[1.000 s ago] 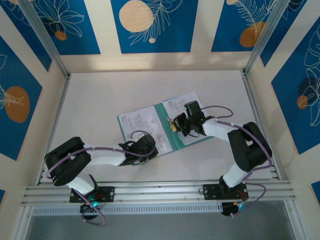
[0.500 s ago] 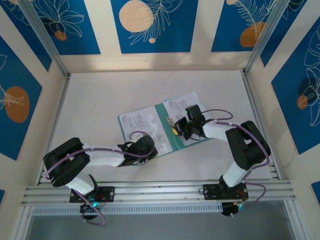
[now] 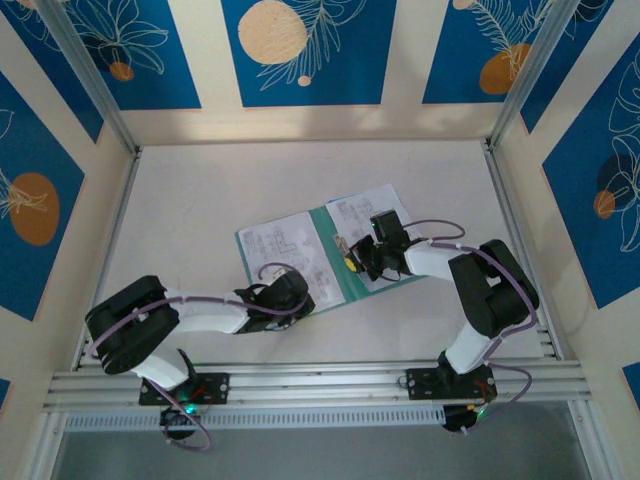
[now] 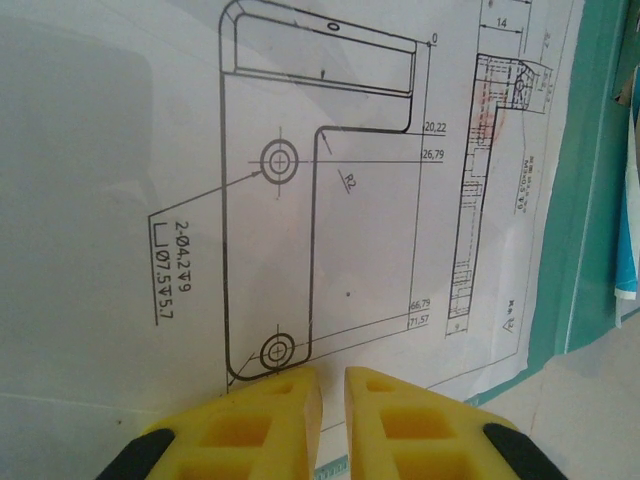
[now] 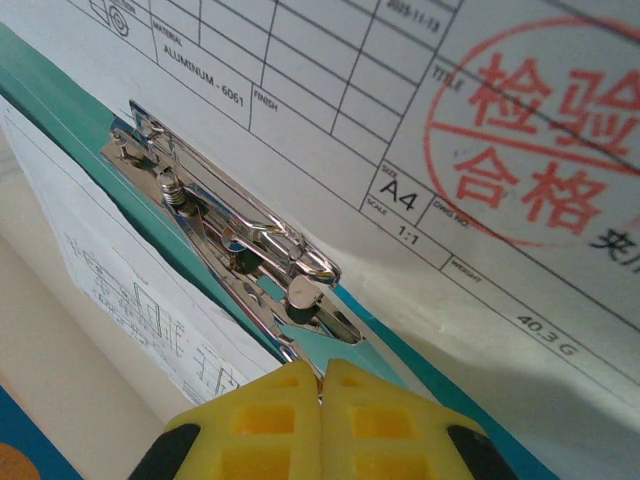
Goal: Put the files into the folder
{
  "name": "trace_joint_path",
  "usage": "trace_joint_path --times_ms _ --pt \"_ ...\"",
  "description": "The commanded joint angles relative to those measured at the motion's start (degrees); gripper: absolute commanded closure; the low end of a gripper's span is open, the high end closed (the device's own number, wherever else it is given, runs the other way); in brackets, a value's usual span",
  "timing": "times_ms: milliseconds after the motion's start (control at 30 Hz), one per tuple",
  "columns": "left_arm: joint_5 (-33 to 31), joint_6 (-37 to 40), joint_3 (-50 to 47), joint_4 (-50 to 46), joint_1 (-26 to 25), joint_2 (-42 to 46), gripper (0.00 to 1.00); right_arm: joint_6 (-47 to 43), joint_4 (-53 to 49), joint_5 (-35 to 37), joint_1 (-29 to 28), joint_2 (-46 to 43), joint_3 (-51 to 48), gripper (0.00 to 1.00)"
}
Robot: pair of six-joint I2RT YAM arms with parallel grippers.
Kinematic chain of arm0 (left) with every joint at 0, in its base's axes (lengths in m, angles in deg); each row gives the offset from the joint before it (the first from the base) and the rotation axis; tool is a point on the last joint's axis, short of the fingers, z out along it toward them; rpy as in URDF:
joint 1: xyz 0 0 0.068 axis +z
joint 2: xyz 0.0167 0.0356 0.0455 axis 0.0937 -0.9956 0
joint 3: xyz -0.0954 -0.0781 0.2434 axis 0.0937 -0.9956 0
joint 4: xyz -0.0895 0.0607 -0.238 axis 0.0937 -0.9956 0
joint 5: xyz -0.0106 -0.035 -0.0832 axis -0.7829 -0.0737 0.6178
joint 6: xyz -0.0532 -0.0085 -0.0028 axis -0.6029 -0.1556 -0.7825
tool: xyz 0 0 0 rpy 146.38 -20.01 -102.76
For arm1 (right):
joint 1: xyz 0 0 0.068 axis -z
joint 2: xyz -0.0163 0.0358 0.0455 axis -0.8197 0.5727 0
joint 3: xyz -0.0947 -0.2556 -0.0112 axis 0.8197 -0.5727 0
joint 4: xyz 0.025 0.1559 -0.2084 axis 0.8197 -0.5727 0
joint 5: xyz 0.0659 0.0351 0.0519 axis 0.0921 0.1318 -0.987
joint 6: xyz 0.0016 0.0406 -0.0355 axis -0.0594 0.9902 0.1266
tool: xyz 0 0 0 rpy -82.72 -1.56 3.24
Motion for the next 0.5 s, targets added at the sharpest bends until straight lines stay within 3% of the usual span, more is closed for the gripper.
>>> trace_joint_path --times_ms 0,467 --pt "-0.41 -0.51 -2.42 -6.87 -0.27 -0.17 0.84 -0.4 -10.45 7.42 0.46 3.55 -1.37 1.0" --pt "-1.09 -0.65 -3.02 -7.96 -0.27 0.93 0.84 -1.24 -11.96 8.01 1.34 4.32 -0.39 1.0"
